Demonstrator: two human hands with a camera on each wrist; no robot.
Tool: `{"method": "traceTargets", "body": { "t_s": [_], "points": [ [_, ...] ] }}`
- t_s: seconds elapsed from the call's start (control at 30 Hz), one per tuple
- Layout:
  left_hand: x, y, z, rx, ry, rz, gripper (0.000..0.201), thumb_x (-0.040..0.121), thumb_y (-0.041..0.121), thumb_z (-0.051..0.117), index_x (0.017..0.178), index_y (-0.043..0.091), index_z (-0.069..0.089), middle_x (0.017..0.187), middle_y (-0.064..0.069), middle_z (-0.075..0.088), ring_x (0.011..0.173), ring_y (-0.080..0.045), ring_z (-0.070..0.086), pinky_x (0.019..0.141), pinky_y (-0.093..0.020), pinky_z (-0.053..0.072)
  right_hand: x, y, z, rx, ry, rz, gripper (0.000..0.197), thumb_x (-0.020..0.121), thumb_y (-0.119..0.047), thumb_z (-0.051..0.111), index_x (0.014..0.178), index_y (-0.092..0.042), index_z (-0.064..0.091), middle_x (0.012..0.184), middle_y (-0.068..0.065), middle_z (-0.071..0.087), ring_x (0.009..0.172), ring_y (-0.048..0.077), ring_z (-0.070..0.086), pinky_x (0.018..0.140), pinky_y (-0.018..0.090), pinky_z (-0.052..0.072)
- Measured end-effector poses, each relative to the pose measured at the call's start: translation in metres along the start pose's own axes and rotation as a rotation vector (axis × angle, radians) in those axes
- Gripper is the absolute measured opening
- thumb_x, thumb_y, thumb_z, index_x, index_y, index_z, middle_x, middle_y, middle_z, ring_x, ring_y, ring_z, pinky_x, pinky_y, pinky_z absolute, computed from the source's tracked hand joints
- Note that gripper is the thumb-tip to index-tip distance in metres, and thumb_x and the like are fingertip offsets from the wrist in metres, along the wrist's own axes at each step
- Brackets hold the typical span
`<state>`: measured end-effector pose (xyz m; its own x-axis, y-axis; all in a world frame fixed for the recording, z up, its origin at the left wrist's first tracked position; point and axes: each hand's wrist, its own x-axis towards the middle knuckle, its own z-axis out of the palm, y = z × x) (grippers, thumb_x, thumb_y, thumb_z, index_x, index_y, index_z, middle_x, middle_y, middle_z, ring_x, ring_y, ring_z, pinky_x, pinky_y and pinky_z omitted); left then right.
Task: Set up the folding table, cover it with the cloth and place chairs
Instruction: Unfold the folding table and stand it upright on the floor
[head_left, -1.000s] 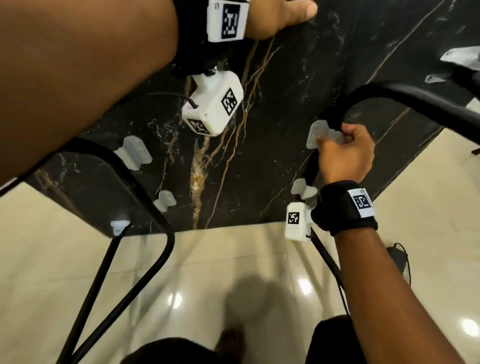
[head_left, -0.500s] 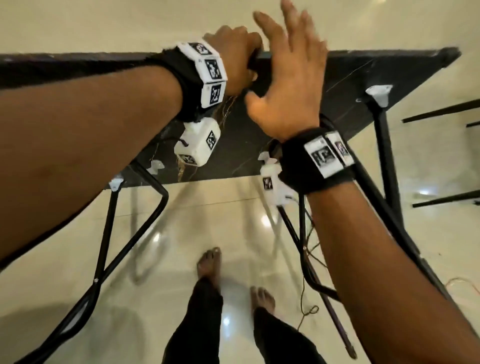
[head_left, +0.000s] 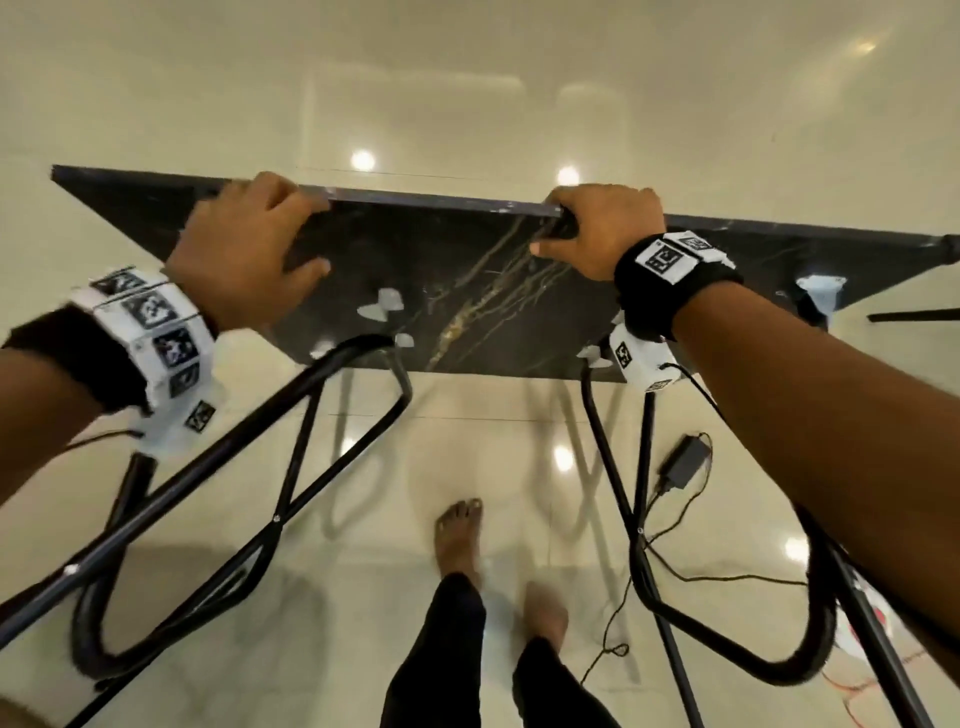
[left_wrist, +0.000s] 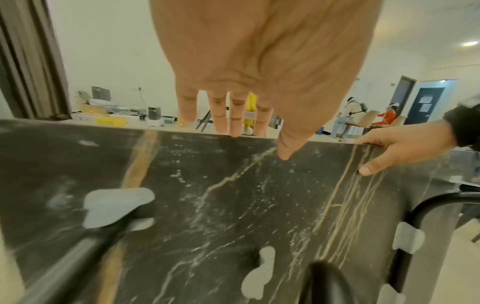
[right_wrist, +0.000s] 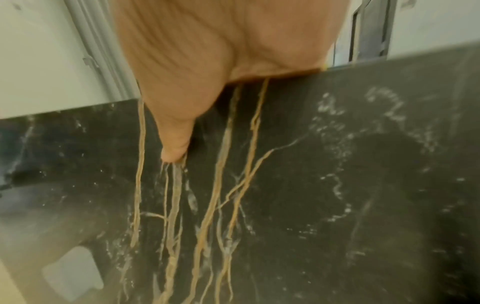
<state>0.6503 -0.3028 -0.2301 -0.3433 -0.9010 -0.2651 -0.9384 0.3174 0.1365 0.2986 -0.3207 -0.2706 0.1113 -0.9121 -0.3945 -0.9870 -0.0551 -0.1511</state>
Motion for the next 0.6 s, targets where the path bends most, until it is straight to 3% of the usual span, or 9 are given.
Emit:
{"method": "traceTargets", "body": {
  "t_s": [0.07,0.17,0.27,0.37,0.43,0.6],
  "points": [
    [-0.033,-0.022,0.006,-0.036,-0.028,-0.09,0.061,0.082,0.04,0.073,0.133,0.016,0.051,0.124,-0.019,0.051,0.108,-0.043,0.053,0.086,-0.057,0.05,0.008,-0.02,0.0,-0.026,-0.052,-0.04,0.042,0.082,-0.064,0.068,0.105,-0.028,0.065,0.09,-0.002,0.062,0.092,0.028,0.062,0.074,0.033,0.042],
    [-0.082,-0.035,0.029,-0.07,-0.06,-0.167,0.055,0.083,0.059,0.062,0.117,0.016,0.059,0.111,-0.016,0.057,0.095,-0.04,0.059,0.075,-0.051,0.054,0.016,-0.031,0.0,-0.031,-0.079,-0.035,0.057,0.078,-0.065,0.073,0.12,-0.026,0.068,0.102,0.003,0.07,0.091,0.028,0.061,0.073,0.031,0.042],
    [-0.132,-0.031,0.064,-0.082,-0.099,-0.19,0.065,0.082,0.074,0.039,0.11,0.02,0.063,0.102,-0.006,0.06,0.087,-0.034,0.062,0.065,-0.045,0.054,0.018,-0.032,-0.001,-0.03,-0.096,0.022,0.05,0.076,-0.068,0.073,0.1,-0.024,0.07,0.076,-0.003,0.062,0.076,0.026,0.057,0.067,0.031,0.041],
    [-0.168,-0.012,0.094,-0.092,-0.115,-0.239,0.065,0.086,0.068,0.032,0.125,0.021,0.053,0.103,-0.004,0.06,0.09,-0.033,0.061,0.066,-0.045,0.053,0.024,-0.034,-0.005,-0.026,-0.115,0.057,0.048,0.074,-0.072,0.072,0.087,-0.026,0.065,0.068,-0.004,0.055,0.07,0.026,0.054,0.064,0.031,0.041],
    [-0.183,-0.007,0.105,-0.076,-0.062,-0.294,0.059,0.09,0.057,0.041,0.135,0.02,0.046,0.107,-0.006,0.06,0.096,-0.035,0.057,0.071,-0.047,0.05,0.027,-0.034,-0.005,-0.029,-0.109,0.056,0.05,0.073,-0.073,0.072,0.087,-0.026,0.062,0.07,-0.001,0.056,0.074,0.029,0.056,0.065,0.031,0.042],
    [-0.199,-0.024,0.11,0.002,0.109,-0.348,0.044,0.094,0.05,0.04,0.116,0.018,0.06,0.097,-0.009,0.059,0.086,-0.038,0.053,0.067,-0.046,0.045,0.025,-0.034,-0.004,-0.038,-0.093,0.047,0.052,0.074,-0.073,0.071,0.081,-0.022,0.062,0.067,0.003,0.056,0.071,0.031,0.056,0.063,0.033,0.042]
  ]
}}
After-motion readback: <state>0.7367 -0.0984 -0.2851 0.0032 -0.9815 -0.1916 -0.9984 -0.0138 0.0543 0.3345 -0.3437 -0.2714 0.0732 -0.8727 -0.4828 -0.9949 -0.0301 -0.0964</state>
